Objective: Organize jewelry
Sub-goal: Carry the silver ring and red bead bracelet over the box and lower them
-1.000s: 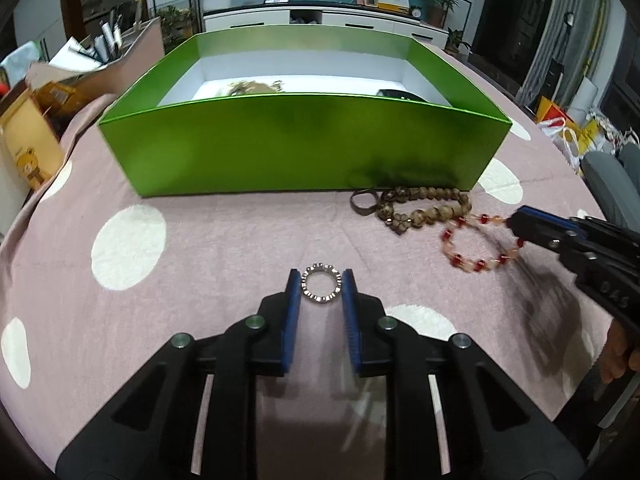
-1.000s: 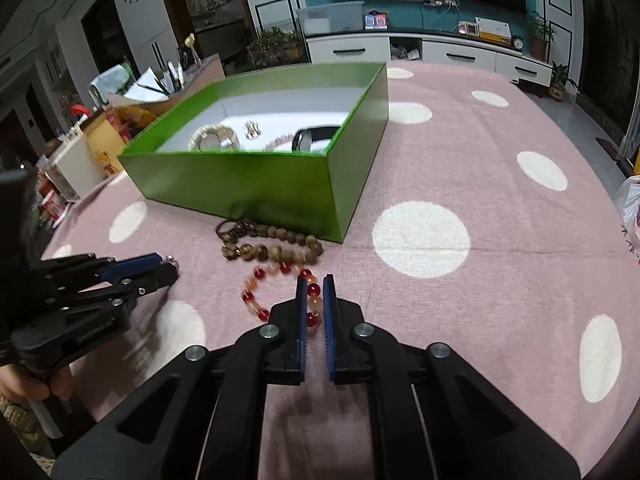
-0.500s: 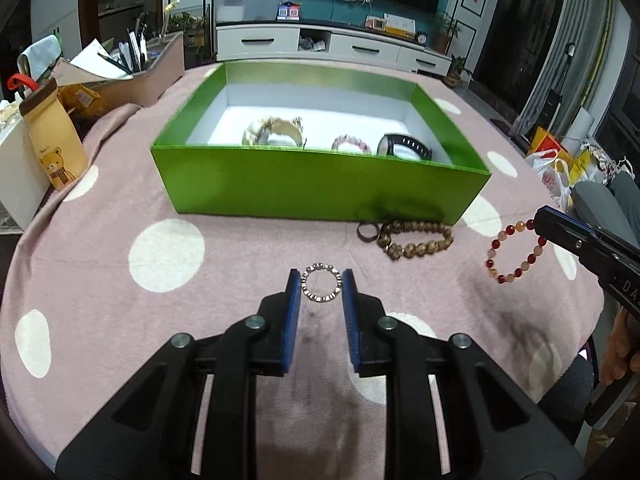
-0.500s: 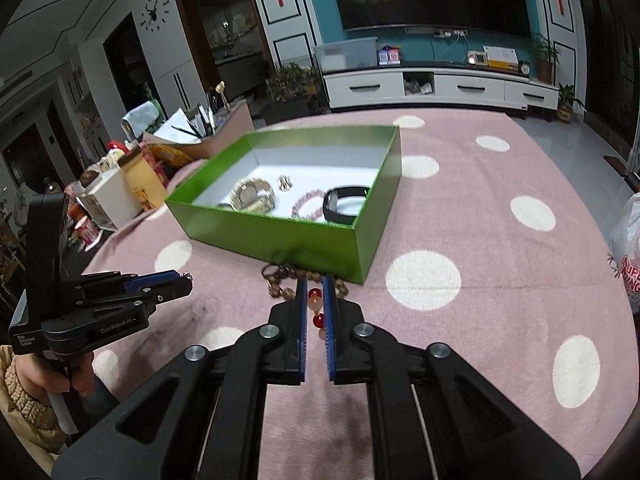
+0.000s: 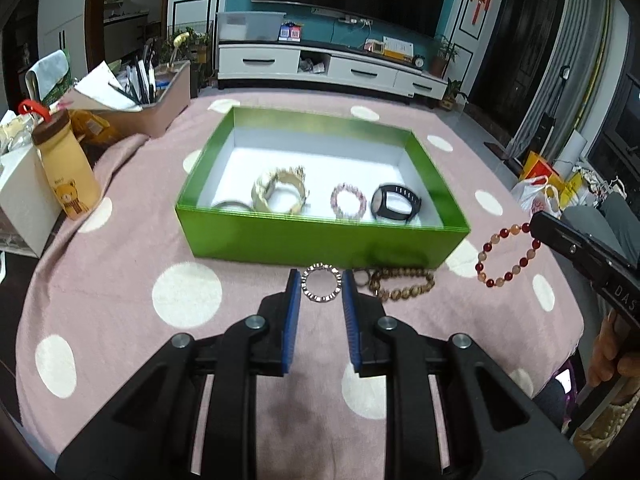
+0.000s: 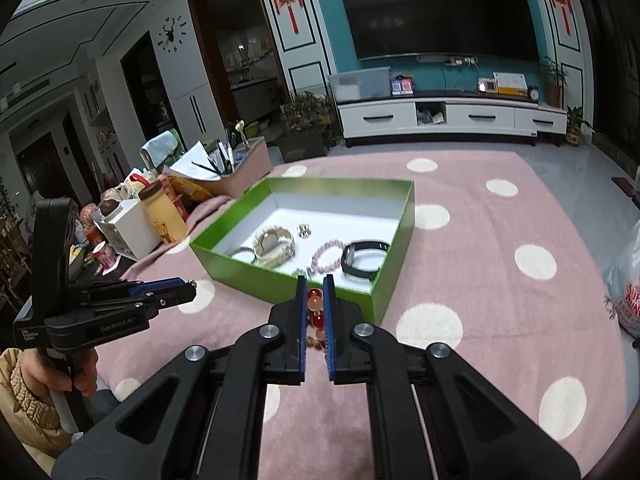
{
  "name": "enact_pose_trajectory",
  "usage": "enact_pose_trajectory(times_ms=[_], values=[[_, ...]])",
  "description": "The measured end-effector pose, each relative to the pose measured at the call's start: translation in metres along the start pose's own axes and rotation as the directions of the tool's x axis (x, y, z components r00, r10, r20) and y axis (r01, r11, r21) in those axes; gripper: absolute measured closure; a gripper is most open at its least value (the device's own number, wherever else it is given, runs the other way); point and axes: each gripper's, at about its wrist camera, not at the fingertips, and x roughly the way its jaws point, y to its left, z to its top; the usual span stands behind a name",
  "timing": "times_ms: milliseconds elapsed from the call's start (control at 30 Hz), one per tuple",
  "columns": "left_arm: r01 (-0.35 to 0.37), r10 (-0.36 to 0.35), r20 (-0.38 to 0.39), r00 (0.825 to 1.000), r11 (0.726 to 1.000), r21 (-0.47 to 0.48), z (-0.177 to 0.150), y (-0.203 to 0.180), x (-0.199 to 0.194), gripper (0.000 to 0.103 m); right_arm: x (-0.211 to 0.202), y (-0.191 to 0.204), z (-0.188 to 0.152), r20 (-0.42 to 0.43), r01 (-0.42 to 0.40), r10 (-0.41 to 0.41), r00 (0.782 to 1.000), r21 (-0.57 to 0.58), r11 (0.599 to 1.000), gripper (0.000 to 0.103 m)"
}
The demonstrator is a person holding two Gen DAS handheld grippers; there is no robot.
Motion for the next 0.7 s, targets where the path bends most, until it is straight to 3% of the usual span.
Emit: enact_pose_trajectory(times_ms=[700], values=[[0.013, -0.014, 0.071, 0.997, 1.0, 0.012, 0.083, 0.005, 0.002, 0.083, 0.016, -0.004, 0.056, 0.071, -0.007, 0.01, 0.997, -0.036, 0.999, 0.096]])
